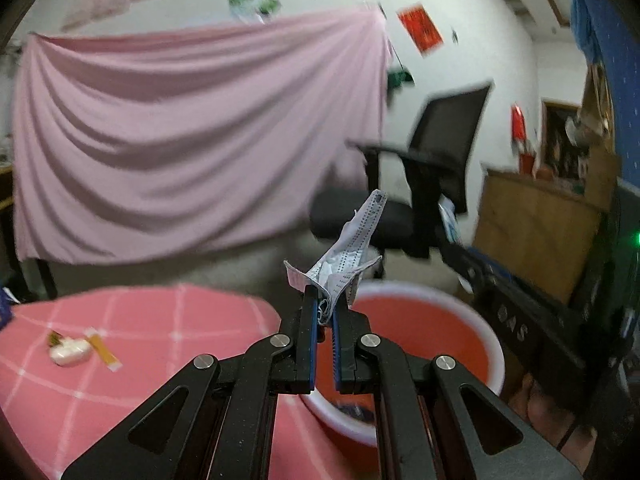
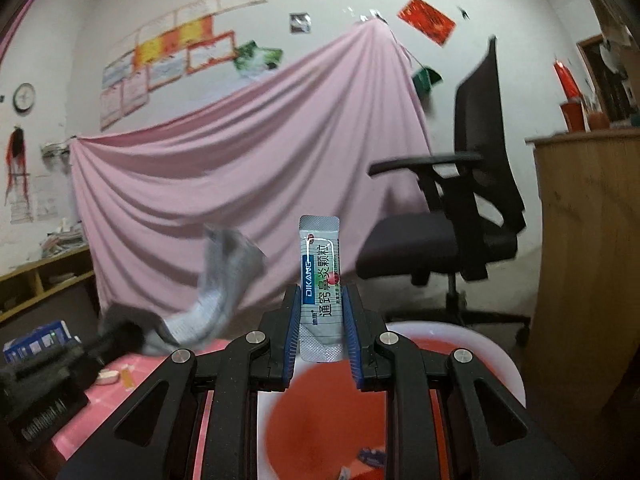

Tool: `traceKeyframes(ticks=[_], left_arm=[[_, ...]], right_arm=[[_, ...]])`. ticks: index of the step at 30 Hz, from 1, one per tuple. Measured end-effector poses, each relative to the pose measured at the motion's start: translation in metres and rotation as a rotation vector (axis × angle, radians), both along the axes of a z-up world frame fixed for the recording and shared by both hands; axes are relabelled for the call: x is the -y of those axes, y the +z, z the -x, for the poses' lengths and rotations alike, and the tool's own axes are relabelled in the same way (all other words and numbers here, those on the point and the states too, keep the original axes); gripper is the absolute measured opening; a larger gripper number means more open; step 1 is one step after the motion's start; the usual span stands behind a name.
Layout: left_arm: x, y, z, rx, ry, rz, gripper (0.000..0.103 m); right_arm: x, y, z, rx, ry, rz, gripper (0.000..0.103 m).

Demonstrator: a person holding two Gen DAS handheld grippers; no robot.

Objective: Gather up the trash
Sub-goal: 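Lift and carry the gray mask and white packet with both tools to the red bucket, then open both tools over the red bucket to drop the mask and packet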

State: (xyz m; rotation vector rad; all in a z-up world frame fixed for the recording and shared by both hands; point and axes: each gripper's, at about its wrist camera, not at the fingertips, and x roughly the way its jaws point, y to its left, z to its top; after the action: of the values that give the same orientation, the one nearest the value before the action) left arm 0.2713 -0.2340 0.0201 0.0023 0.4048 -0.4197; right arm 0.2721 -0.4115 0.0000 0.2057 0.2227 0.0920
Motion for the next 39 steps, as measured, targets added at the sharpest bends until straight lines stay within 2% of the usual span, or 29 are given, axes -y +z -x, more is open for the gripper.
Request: traceKeyframes(ticks=[4, 10, 15, 18, 20, 23, 25, 28, 31, 35, 39], left_arm=[[0.013, -0.003, -0.011, -0.072, -0.028, -0.032, 0.004], [0.018, -0.008, -0.027, -0.195, -0.059, -0.018, 0.004], [0.012, -0.012, -0.036, -0.257, -0.050, 0.000, 0.005], [0.009, -0.016, -0.042, -0.311, -0.046, 0.008, 0.018], [0.004, -0.017, -0.043, -0.338, -0.041, 0.021, 0.036], [-0.001, -0.016, -0.043, -0.344, -0.030, 0.042, 0.036], [-0.002, -0.016, -0.044, -0.346, -0.019, 0.048, 0.036], [-0.007, -0.016, -0.043, -0.345, -0.003, 0.058, 0.038], [-0.011, -0.014, -0.040, -0.329, 0.011, 0.071, 0.046], [-0.019, -0.008, -0.036, -0.293, 0.036, 0.076, 0.046], [-0.031, -0.001, -0.032, -0.260, 0.067, 0.070, 0.047]], right_arm=[[0.009, -0.007, -0.008, -0.073, 0.001, -0.020, 0.020], [0.016, -0.012, -0.013, -0.127, 0.031, -0.079, 0.021], [0.016, -0.012, -0.016, -0.145, 0.036, -0.084, 0.021], [0.018, -0.012, -0.018, -0.156, 0.035, -0.085, 0.021], [0.020, -0.013, -0.021, -0.167, 0.032, -0.087, 0.021], [0.023, -0.015, -0.023, -0.182, 0.023, -0.093, 0.024], [0.026, -0.016, -0.023, -0.183, 0.017, -0.101, 0.031], [0.027, -0.015, -0.022, -0.180, 0.010, -0.100, 0.031], [0.027, -0.015, -0.022, -0.180, 0.008, -0.099, 0.032], [0.027, -0.012, -0.020, -0.166, 0.010, -0.095, 0.034], [0.024, -0.004, -0.017, -0.133, 0.012, -0.105, 0.040]])
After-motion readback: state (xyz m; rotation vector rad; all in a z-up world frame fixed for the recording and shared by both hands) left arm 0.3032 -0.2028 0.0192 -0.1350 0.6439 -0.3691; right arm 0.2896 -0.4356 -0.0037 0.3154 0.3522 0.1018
